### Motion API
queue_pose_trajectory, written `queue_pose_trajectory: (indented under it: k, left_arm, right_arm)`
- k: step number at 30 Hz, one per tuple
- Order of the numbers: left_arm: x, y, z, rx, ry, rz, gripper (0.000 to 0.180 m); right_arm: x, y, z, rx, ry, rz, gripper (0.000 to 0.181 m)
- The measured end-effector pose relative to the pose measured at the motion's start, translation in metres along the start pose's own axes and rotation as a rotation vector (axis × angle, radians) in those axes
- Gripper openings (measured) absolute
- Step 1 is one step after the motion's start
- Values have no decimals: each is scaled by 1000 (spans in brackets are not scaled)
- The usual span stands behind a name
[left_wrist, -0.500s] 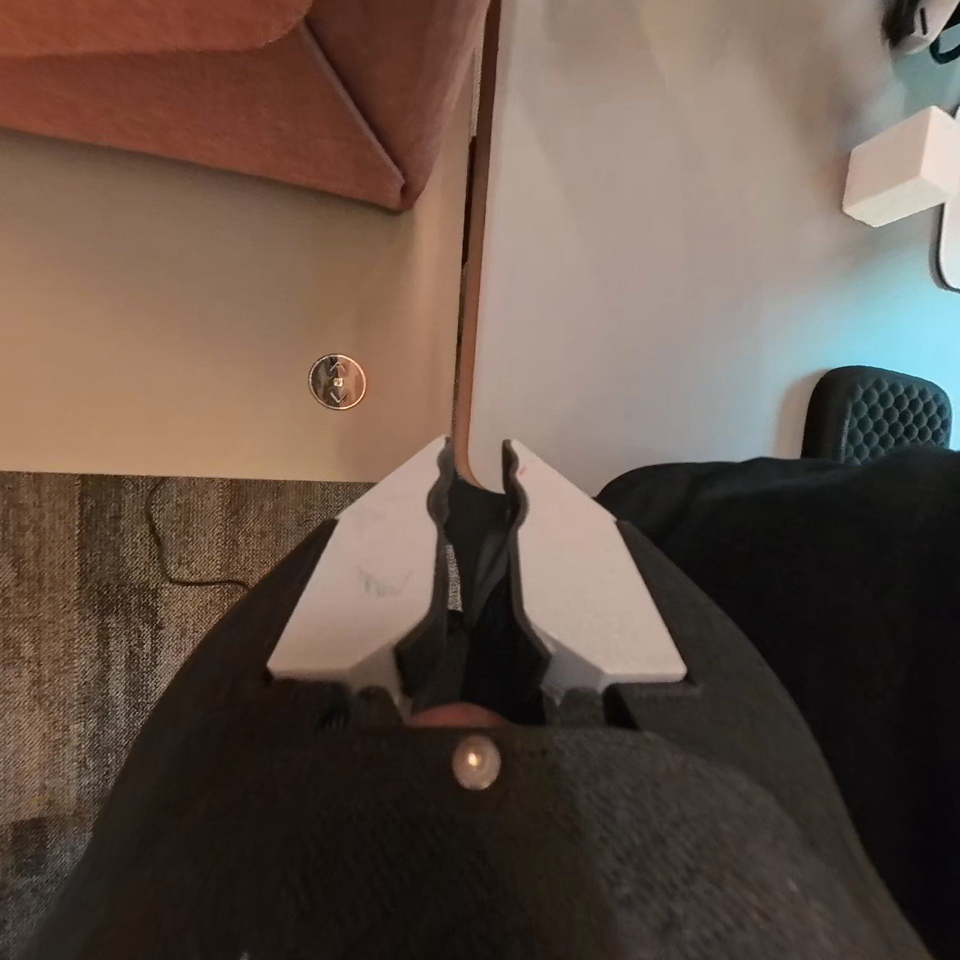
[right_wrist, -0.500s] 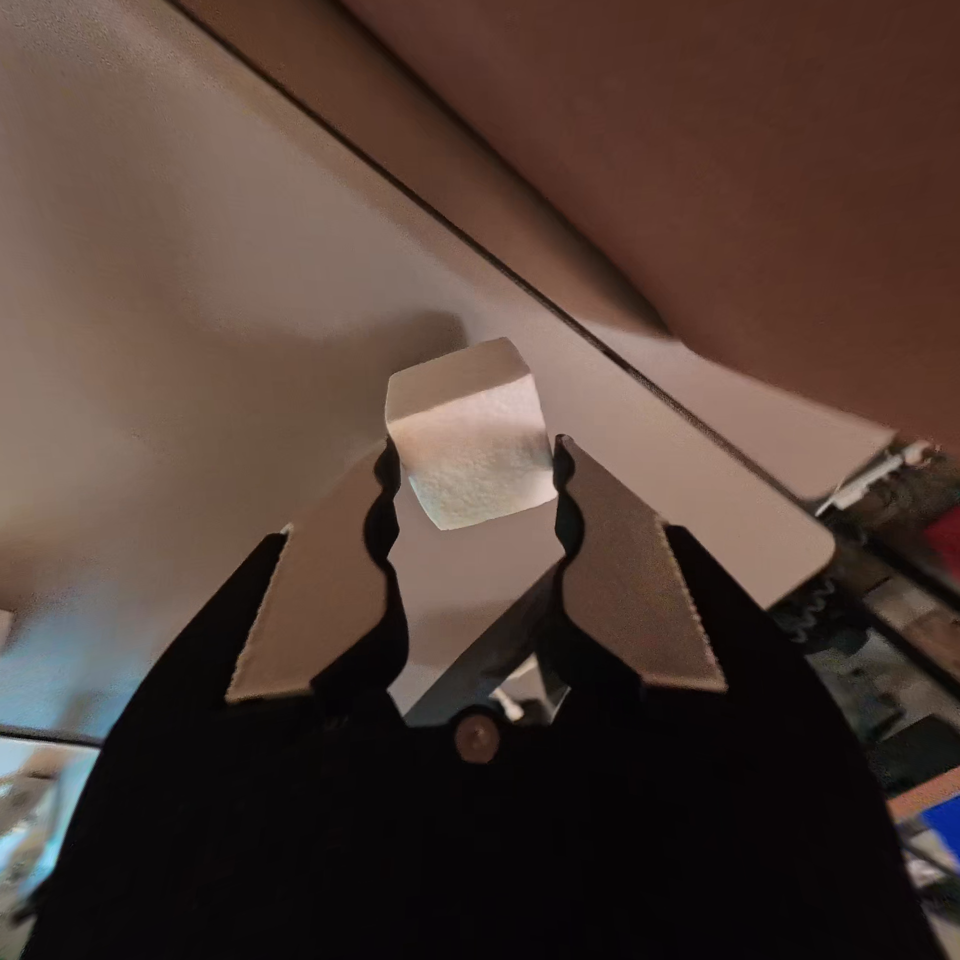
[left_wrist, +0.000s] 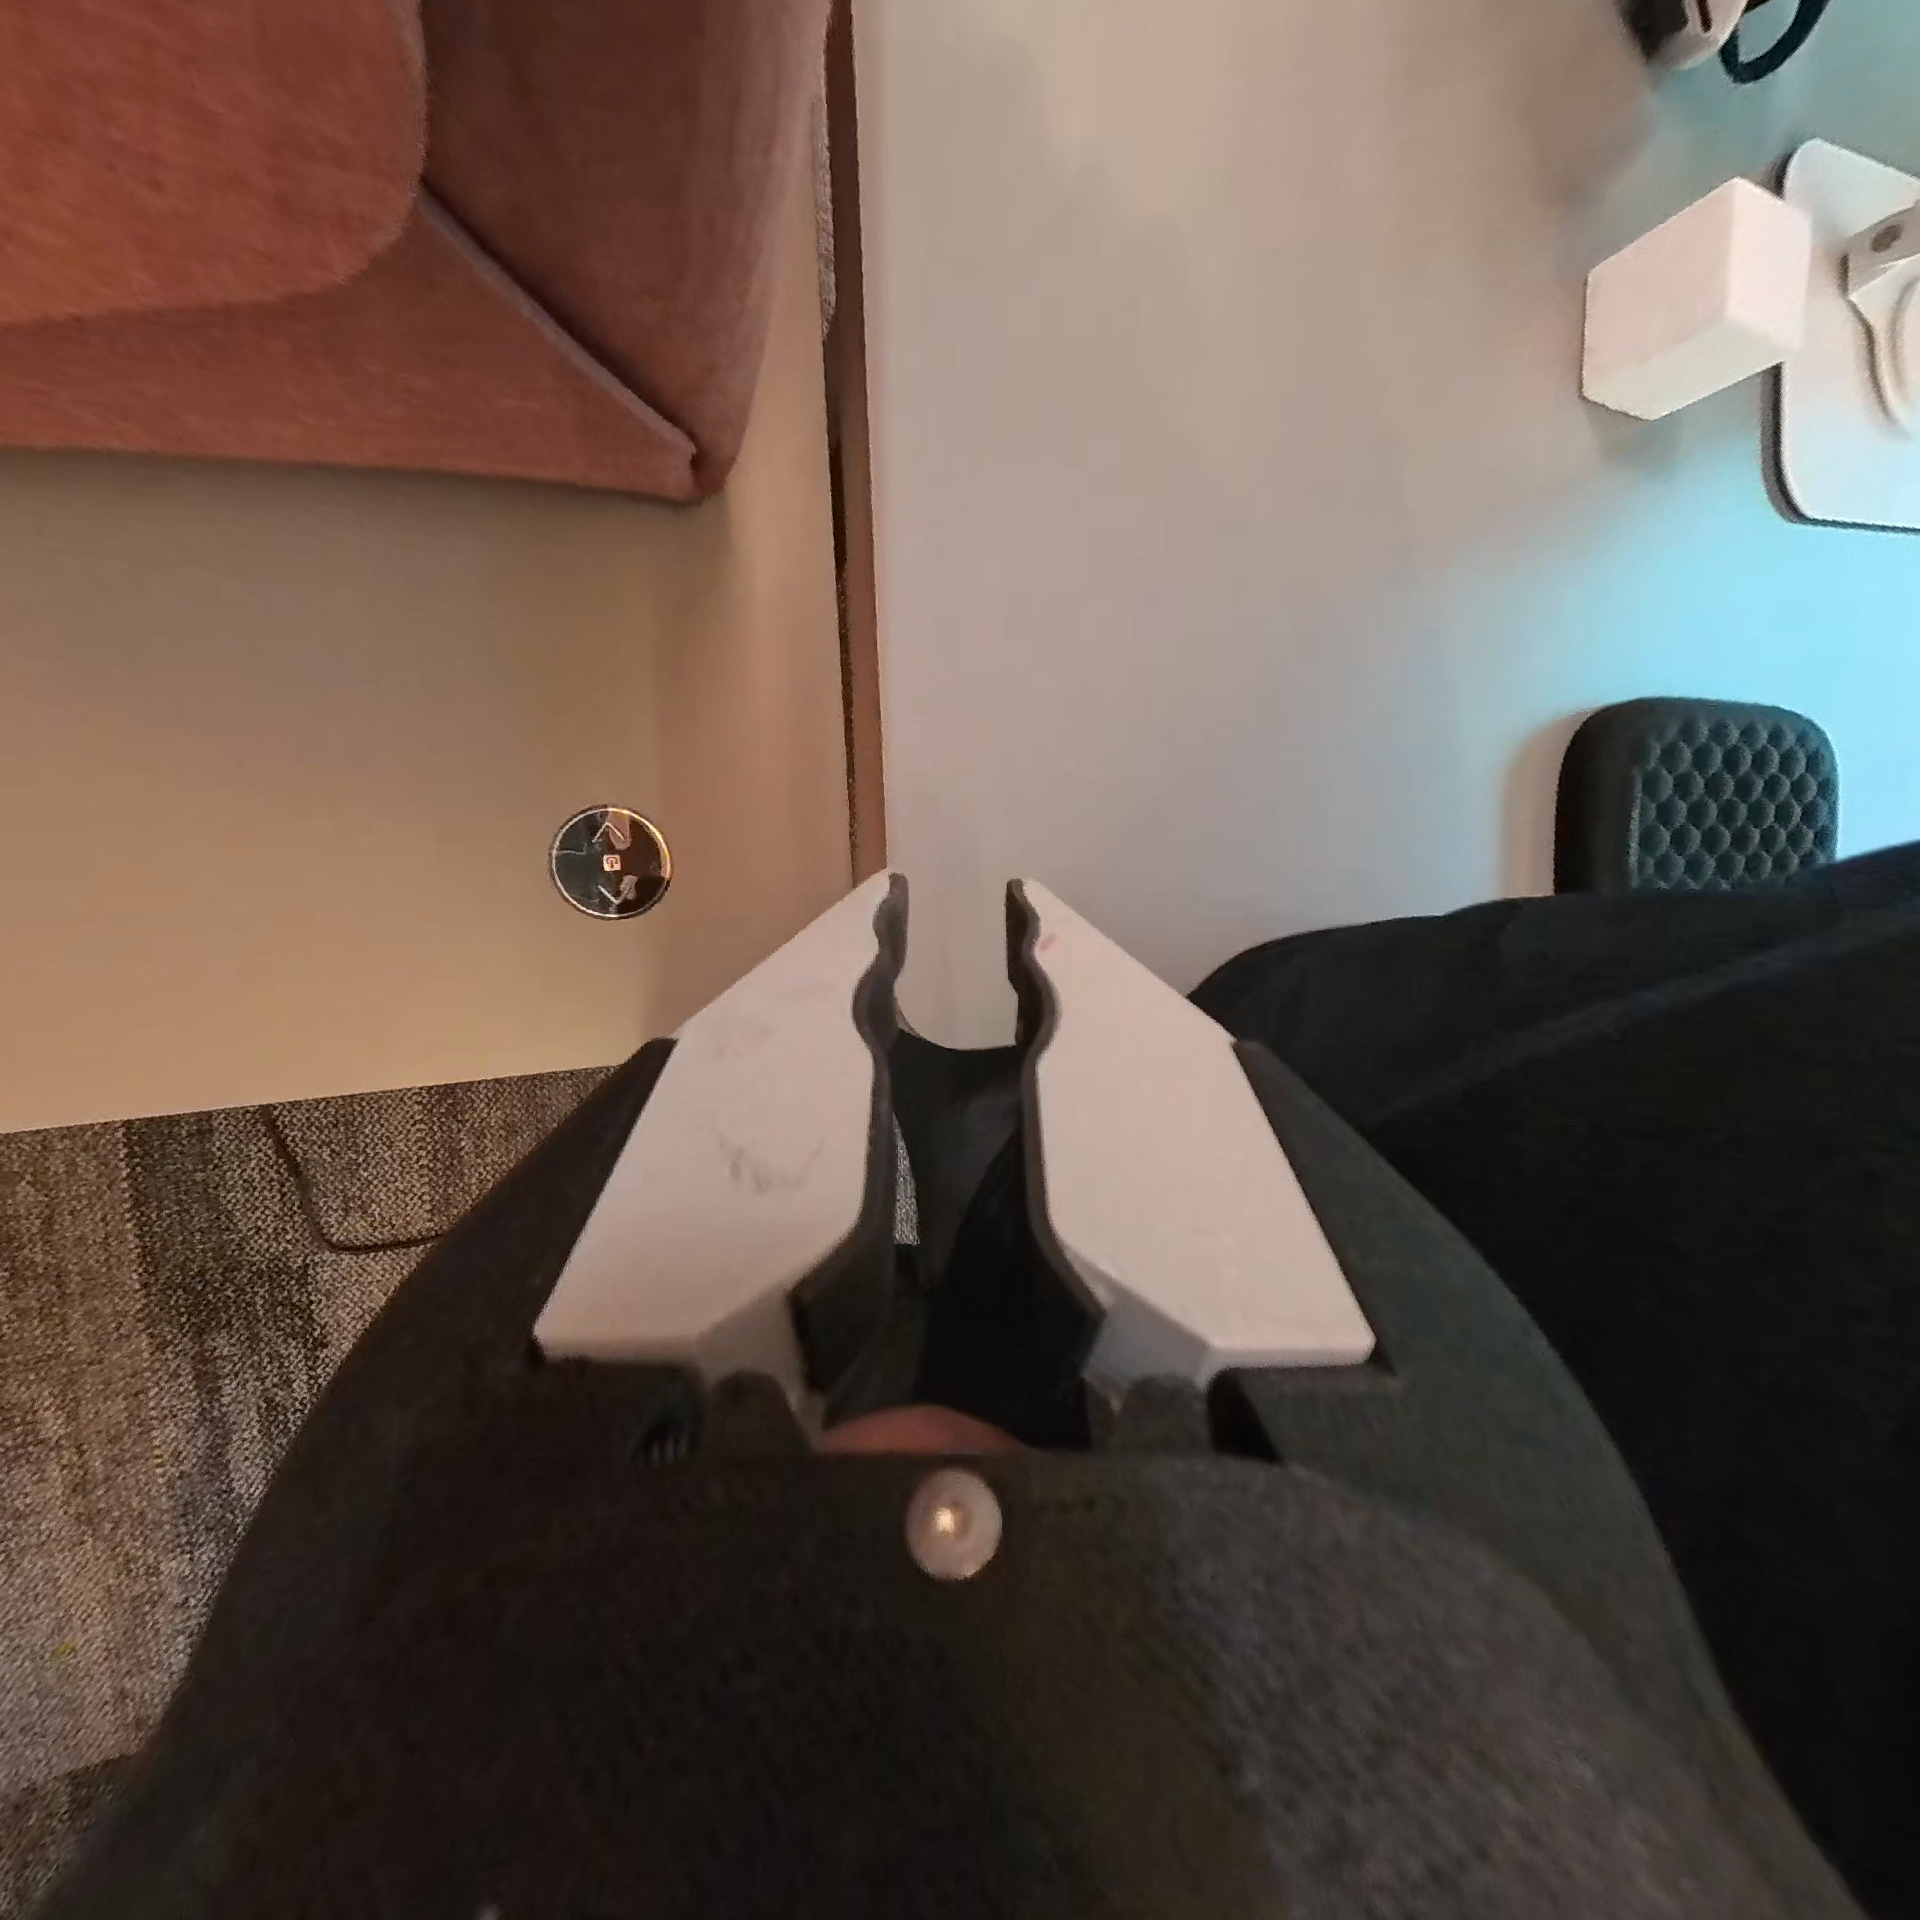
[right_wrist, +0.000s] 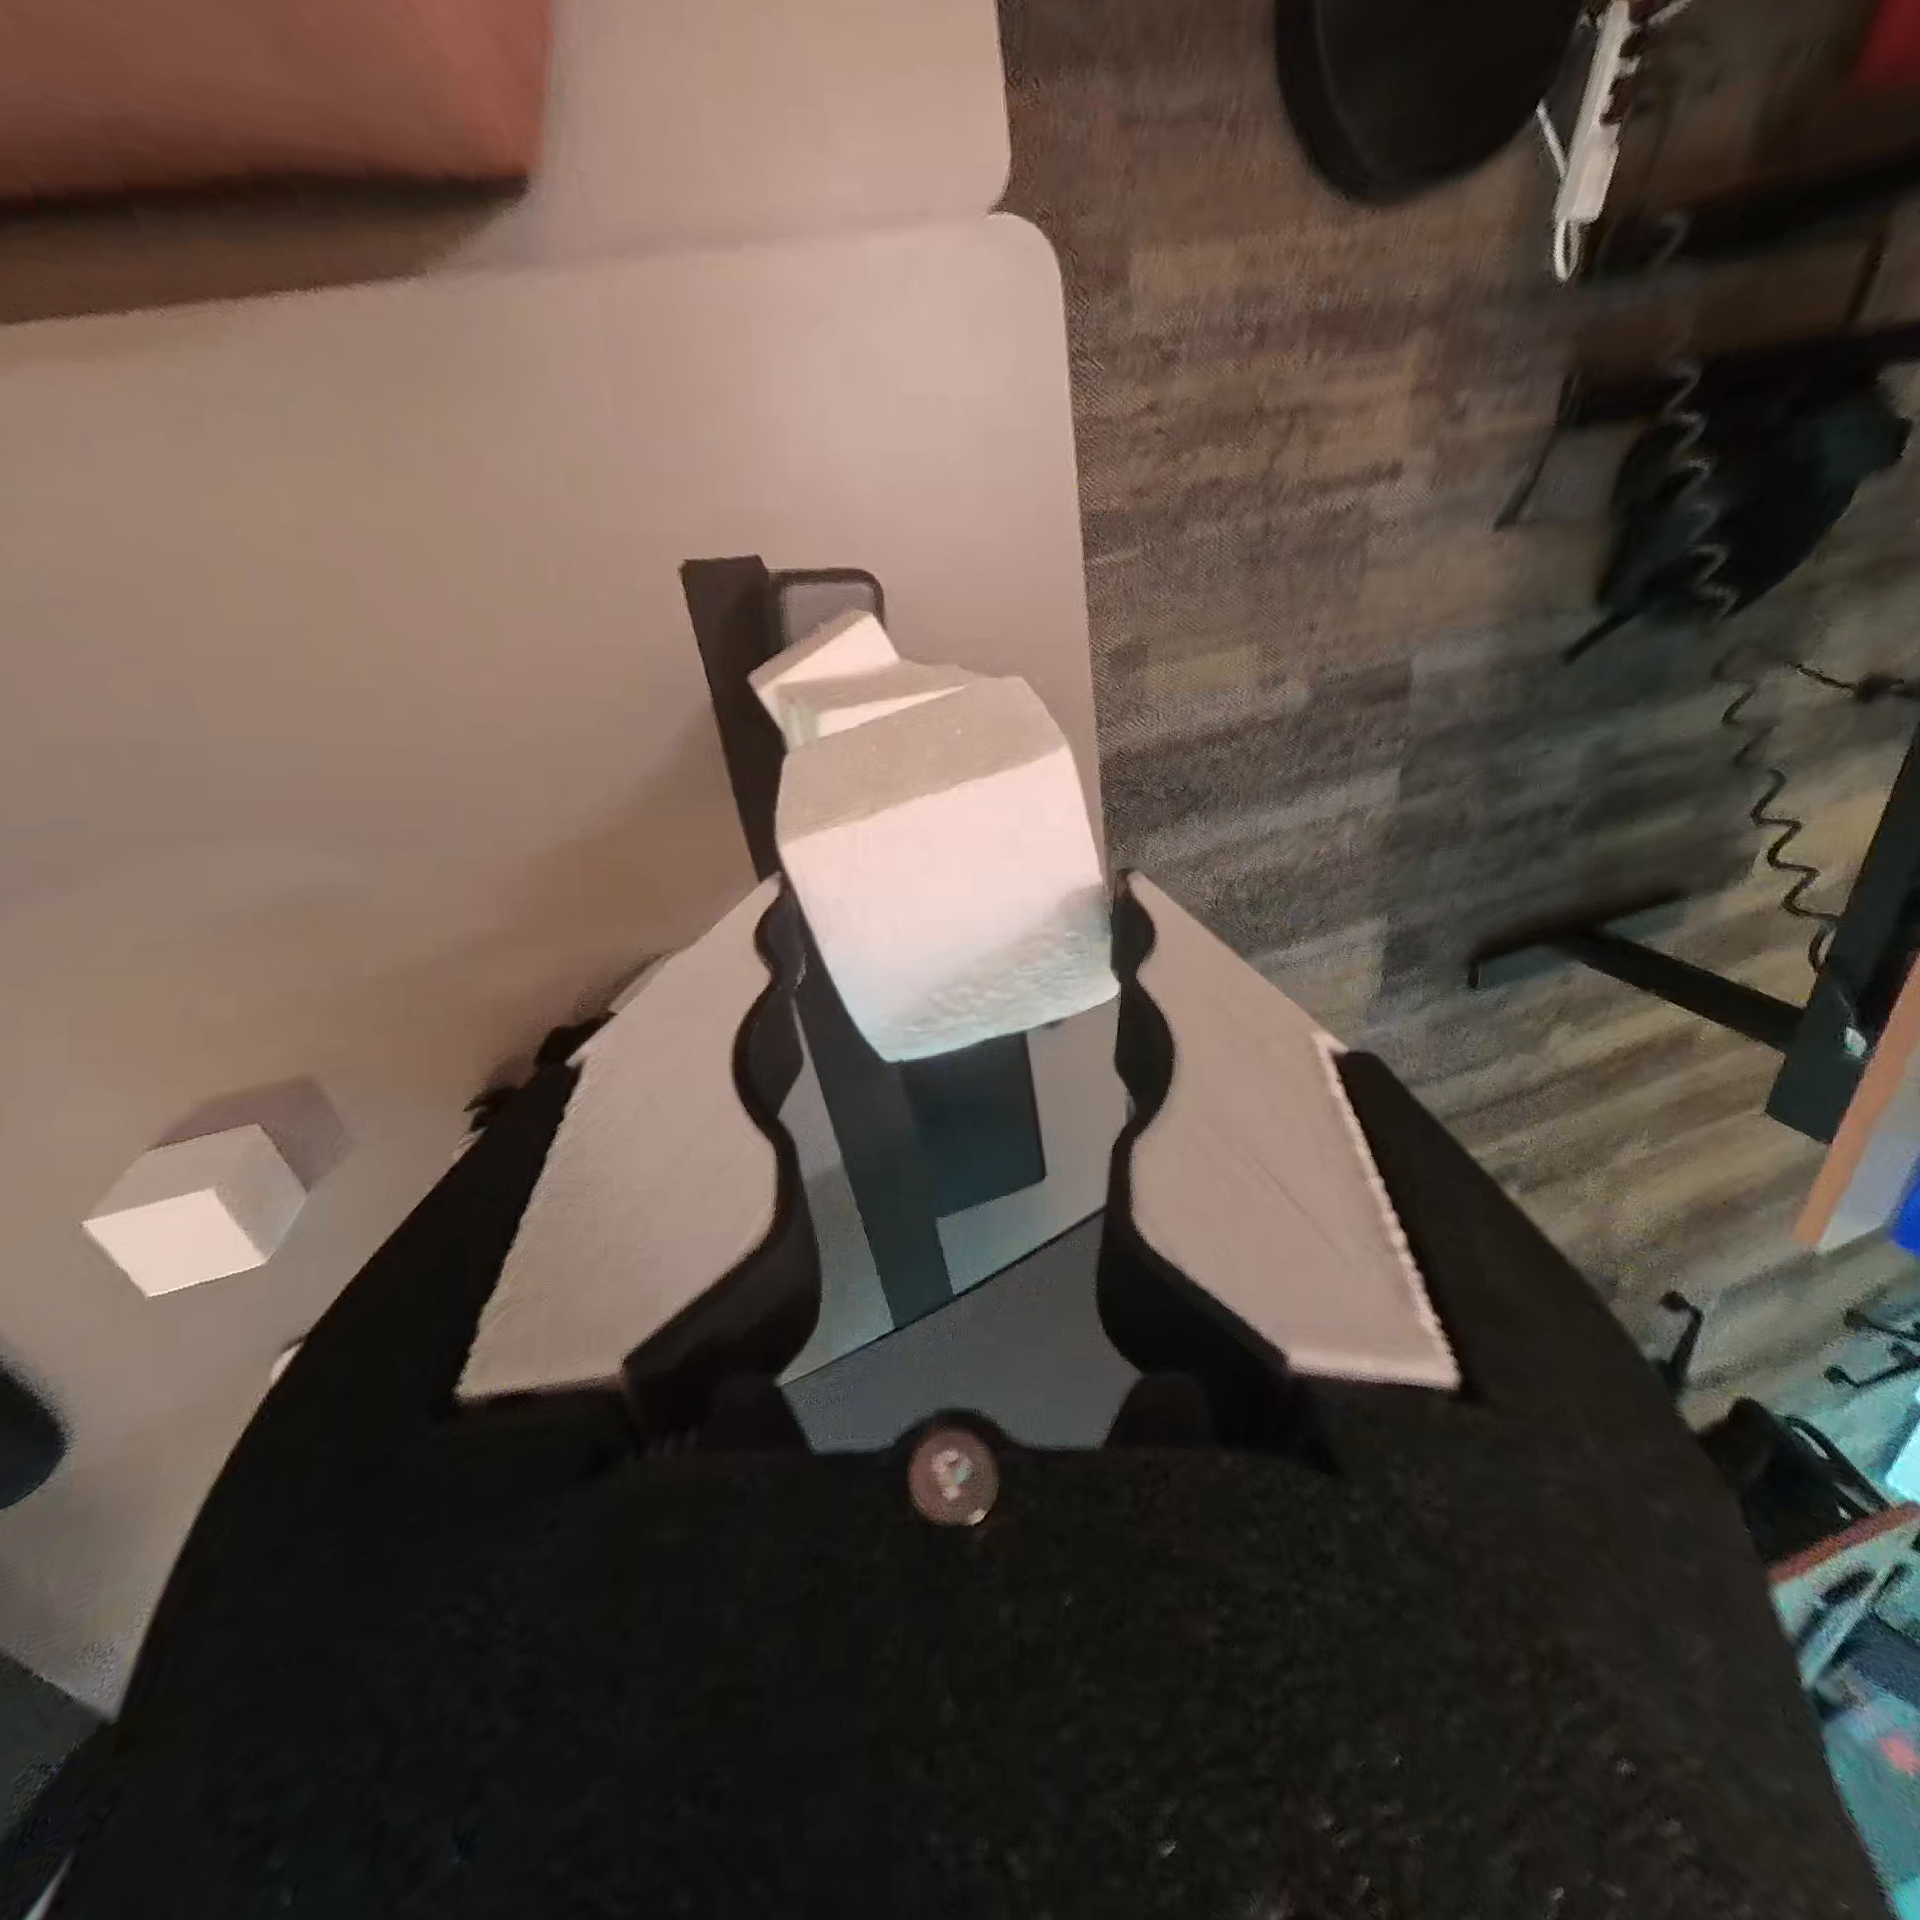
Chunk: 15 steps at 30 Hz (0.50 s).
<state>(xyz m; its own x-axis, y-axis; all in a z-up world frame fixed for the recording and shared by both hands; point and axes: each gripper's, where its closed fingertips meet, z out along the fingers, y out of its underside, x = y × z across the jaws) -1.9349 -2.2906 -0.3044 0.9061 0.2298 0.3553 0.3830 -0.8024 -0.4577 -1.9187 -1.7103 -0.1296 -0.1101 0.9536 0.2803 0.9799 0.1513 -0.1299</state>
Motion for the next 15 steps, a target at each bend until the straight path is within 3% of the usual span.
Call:
queue_pose_trajectory:
  k: [15]
  left_arm:
    - [-6, 4, -3, 1, -14, -25, 16]
  right_arm:
    - [-2, 3, 33, -99, -26, -15, 60]
